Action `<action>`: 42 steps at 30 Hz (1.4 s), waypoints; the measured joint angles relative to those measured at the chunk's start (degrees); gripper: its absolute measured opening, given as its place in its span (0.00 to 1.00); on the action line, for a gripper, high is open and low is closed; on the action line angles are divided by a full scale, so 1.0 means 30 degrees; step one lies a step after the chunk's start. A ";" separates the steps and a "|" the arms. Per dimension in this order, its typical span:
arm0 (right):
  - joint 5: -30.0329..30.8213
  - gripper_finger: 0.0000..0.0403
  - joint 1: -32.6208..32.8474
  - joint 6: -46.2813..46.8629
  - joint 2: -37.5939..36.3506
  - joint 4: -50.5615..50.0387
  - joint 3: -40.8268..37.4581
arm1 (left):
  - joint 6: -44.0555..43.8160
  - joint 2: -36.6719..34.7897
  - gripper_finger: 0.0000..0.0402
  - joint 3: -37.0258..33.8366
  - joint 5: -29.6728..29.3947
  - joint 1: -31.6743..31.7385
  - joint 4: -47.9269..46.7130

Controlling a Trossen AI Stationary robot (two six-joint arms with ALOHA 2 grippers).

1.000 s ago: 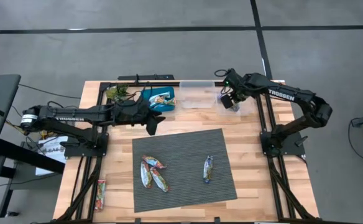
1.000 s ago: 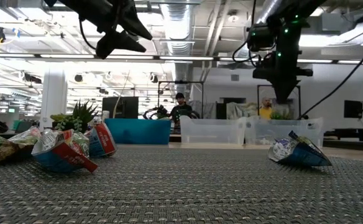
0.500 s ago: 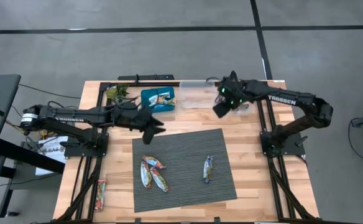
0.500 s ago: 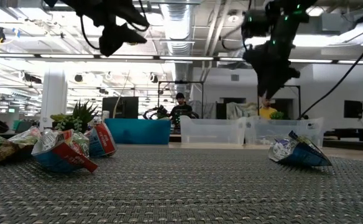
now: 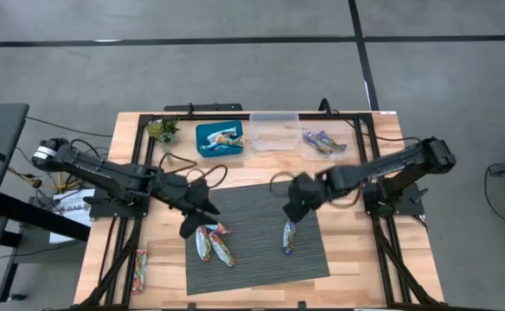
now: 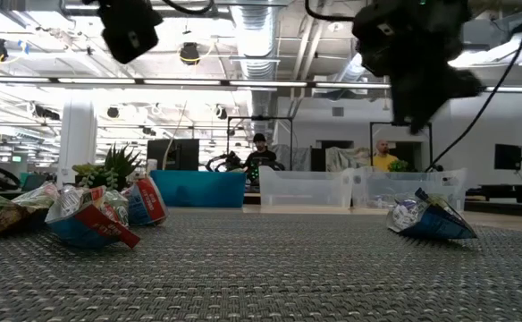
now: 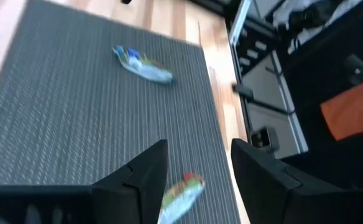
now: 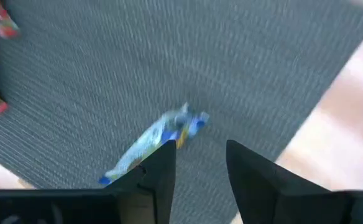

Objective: Pick and place Granola Bars by type
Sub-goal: Put the blue granola bar into the right transparent bin

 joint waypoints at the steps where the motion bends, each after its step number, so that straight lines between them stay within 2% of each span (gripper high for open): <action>1: -0.0069 0.32 0.0488 0.0879 0.0343 0.0091 0.0000 | -0.0113 0.0000 0.42 0.0000 -0.0045 -0.0330 -0.0185; 7: -0.0524 0.32 0.2544 0.5140 0.2455 0.2236 0.0015 | -0.0441 0.0000 0.42 0.0000 -0.1013 -0.1981 -0.0557; 11: -0.1023 0.32 0.3045 0.6521 0.3616 0.3643 0.0025 | -0.0536 0.0000 0.42 0.0000 -0.1537 -0.2627 -0.0692; 19: -0.2826 0.32 0.2537 0.6568 0.5509 0.4716 0.0087 | -0.0777 0.0000 0.42 0.0000 -0.1782 -0.3226 -0.1091; 27: -0.4068 0.32 0.1693 0.4866 0.7355 0.4960 0.1204 | -0.0829 0.0000 0.42 0.0000 -0.1998 -0.3344 -0.1084; 31: -0.4359 0.24 0.1447 0.3497 0.8202 0.4836 0.2099 | -0.0900 0.0000 0.42 0.0000 -0.2014 -0.3344 -0.1065; 37: -0.3485 0.03 0.1265 0.2013 0.8391 0.4748 0.3186 | -0.1018 0.0000 0.42 0.0000 -0.2020 -0.3344 -0.1003; 42: -0.3151 0.03 0.0770 0.1301 0.8073 0.4686 0.3883 | -0.1041 0.0000 0.42 0.0000 -0.2267 -0.3337 -0.0862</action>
